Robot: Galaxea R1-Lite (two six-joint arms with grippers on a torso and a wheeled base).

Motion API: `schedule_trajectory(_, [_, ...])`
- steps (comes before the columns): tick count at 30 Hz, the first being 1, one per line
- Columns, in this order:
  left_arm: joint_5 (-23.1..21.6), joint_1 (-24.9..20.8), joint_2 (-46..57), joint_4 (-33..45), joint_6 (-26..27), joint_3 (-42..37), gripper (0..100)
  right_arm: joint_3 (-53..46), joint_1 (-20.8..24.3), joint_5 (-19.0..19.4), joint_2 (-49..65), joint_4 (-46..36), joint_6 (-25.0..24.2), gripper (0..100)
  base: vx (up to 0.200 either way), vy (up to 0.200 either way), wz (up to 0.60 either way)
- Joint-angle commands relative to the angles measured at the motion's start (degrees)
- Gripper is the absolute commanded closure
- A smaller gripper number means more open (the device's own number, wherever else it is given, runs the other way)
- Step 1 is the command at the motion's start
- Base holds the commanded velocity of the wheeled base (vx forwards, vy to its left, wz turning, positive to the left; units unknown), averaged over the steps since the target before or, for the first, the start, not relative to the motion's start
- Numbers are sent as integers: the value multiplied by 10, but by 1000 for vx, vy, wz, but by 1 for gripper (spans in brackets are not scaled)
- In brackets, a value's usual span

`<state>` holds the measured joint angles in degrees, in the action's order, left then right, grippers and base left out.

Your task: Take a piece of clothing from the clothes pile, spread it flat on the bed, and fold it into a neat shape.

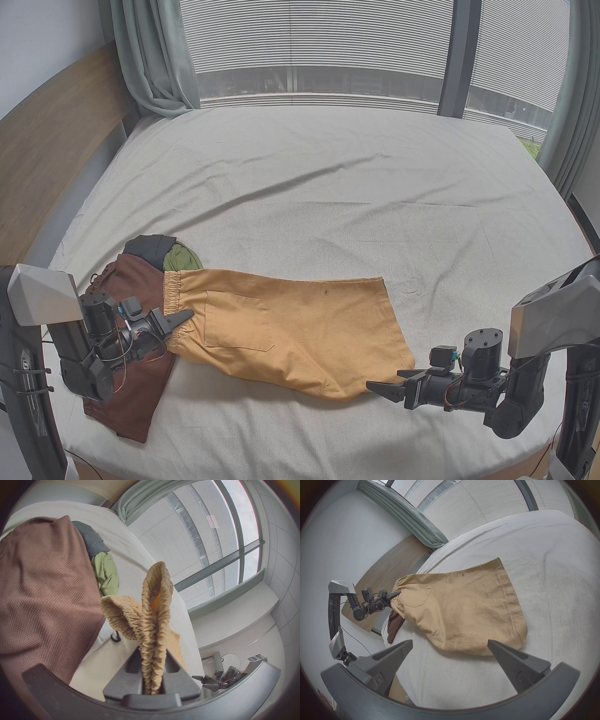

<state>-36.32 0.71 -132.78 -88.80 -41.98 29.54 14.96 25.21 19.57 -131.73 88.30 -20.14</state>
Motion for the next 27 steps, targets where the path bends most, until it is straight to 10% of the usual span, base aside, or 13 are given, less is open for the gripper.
schedule_trajectory(1, [1, -21, 35, 0, -19, -4, 100, 1, 1, -1, 0, 0, 0, 0, 0, 0, 0])
schedule_trajectory(27, [50, -170, 59, 0, -44, 6, 100, 2, -10, 0, 16, 1, 0, 0, 0, 0, 0])
